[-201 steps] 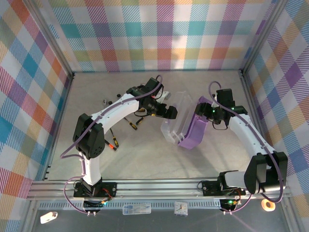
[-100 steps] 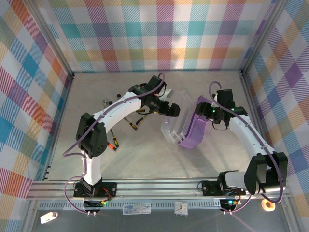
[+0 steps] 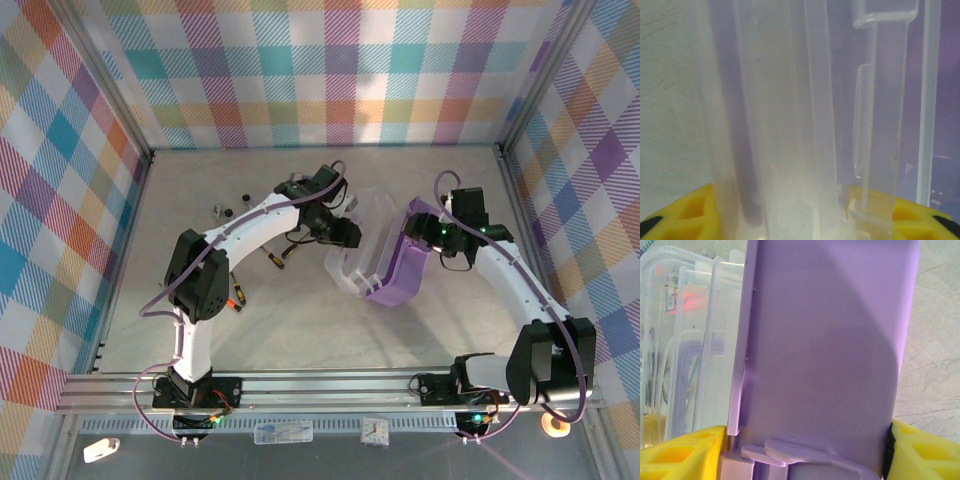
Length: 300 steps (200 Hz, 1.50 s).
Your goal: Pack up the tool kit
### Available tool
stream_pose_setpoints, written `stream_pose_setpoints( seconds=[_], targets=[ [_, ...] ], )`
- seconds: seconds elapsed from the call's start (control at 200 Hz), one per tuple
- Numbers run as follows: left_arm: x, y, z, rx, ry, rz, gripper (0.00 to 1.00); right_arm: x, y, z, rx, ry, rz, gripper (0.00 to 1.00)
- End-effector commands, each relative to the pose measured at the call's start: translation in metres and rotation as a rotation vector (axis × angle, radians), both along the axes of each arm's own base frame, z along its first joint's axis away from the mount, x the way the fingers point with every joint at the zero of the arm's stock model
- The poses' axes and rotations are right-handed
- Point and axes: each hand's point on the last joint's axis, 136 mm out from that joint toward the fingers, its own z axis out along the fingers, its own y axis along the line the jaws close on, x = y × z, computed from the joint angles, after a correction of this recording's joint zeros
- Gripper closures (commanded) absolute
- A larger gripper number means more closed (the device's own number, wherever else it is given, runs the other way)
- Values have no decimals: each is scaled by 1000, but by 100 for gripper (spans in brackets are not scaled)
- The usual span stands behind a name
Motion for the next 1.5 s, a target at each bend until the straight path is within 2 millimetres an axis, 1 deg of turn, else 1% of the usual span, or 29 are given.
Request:
stream_pose_setpoints(
  seconds=[0.0,0.155,0.26,0.355,0.53,0.64,0.71,0.88,0.96,1.055,1.135,1.2,1.245,1.33,1.395,1.495],
  targets=[
    [-4,2,40,-78,-63,-36,65,-22,-10,-36,-40,122,-5,31],
    [-4,9,58,-104,-84,-29,77,-24,-17,-41,-34,130,-20,30],
    [-5,12,62,-115,-84,-14,78,-24,-23,-43,-16,131,-38,29],
    [-9,13,64,-137,-79,11,81,-25,-27,-51,-22,157,-45,28],
    [-19,27,69,-160,-101,84,81,-33,-42,-69,-47,211,-99,26],
    [-30,31,70,-189,-95,105,77,-37,-49,-76,-63,231,-120,25],
    [-38,31,65,-201,-92,105,73,-38,-49,-79,-57,239,-120,25],
    [-53,23,50,-234,-72,105,73,-34,-49,-86,-46,243,-125,25],
    [-58,25,43,-218,-79,118,73,-28,-50,-88,-41,245,-129,26],
    [-62,29,37,-209,-80,121,70,-24,-56,-89,-74,260,-131,25],
    [-65,30,36,-208,-76,114,67,-16,-64,-87,-101,264,-131,22],
    [-67,28,39,-223,-68,101,64,-6,-70,-81,-104,254,-140,22],
    [-68,27,43,-231,-70,95,62,1,-69,-75,-94,242,-135,22],
    [-67,27,54,-233,-91,81,58,10,-58,-57,-38,215,-99,22],
    [-66,29,61,-221,-112,73,52,11,-56,-47,-33,195,-94,22],
    [-62,38,72,-178,-156,78,42,1,-63,-36,-68,193,-123,22]
  ],
)
